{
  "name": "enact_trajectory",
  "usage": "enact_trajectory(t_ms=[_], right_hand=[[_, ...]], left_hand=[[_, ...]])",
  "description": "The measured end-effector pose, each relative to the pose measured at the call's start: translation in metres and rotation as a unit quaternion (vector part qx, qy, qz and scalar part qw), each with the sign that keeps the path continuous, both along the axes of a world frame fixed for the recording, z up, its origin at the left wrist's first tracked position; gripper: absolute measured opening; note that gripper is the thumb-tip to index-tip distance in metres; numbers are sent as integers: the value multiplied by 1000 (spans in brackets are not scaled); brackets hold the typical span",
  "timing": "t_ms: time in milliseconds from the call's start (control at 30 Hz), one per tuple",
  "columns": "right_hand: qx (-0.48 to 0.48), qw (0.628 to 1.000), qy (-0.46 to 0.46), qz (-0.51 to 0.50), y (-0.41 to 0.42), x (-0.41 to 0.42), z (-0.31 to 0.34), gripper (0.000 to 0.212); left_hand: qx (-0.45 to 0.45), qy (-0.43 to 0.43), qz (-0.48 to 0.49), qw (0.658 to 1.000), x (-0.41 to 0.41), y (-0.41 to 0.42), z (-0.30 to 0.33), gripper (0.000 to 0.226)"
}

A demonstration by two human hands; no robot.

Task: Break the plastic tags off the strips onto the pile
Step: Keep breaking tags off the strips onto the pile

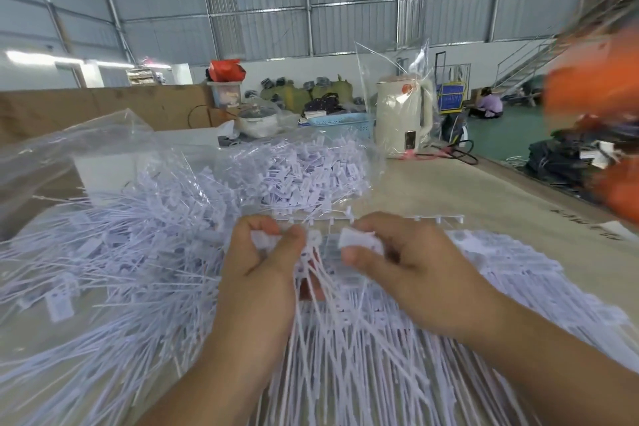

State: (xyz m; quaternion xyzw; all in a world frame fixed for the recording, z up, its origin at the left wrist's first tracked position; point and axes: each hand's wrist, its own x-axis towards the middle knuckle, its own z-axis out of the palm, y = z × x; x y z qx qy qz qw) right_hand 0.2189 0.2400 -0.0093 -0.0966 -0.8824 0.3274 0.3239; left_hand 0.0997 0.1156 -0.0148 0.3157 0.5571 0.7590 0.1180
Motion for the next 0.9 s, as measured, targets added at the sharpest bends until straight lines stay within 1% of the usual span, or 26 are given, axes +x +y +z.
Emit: enact_trajectory(t_ms=[33, 100, 167, 267, 300, 400, 467, 533, 633, 767, 900], right_hand=[[24, 999, -18, 28, -6, -3, -4, 25], [56, 997, -36, 48, -11, -8, -8, 36], [65, 996, -46, 47, -11, -9, -7, 48], [85, 994, -61, 39, -12, -6, -4, 58], [92, 993, -68, 36, -12, -5, -4, 59], [110, 988, -102, 29, -13, -6, -4, 57], [107, 987, -115, 30, -14, -6, -2, 60], [106, 986, -126, 36, -14, -4, 3, 57], [133, 979, -152, 27, -13, -1, 7, 36], [167, 973, -160, -1, -13, 1, 10, 31], [161, 974, -156, 7, -9, 2, 13, 33]], left_hand=[[1, 25, -16, 1000, 3, 1, -1, 14], [-5, 64, -33, 997, 4, 2, -2, 17], [-9, 63, -55, 996, 1, 1, -5, 21], [-1, 49, -106, 993, 0, 0, -6, 12], [-9, 60, -107, 992, 0, 0, -6, 16], [-46, 105, -87, 990, -3, 3, -8, 24], [-60, 95, -88, 990, -7, 4, -8, 31], [-57, 76, -101, 990, -10, 3, -6, 30], [-43, 71, -98, 992, -12, 2, -4, 25], [-49, 82, -82, 992, -13, 1, -3, 22], [-50, 86, -92, 991, -13, 1, -3, 21]])
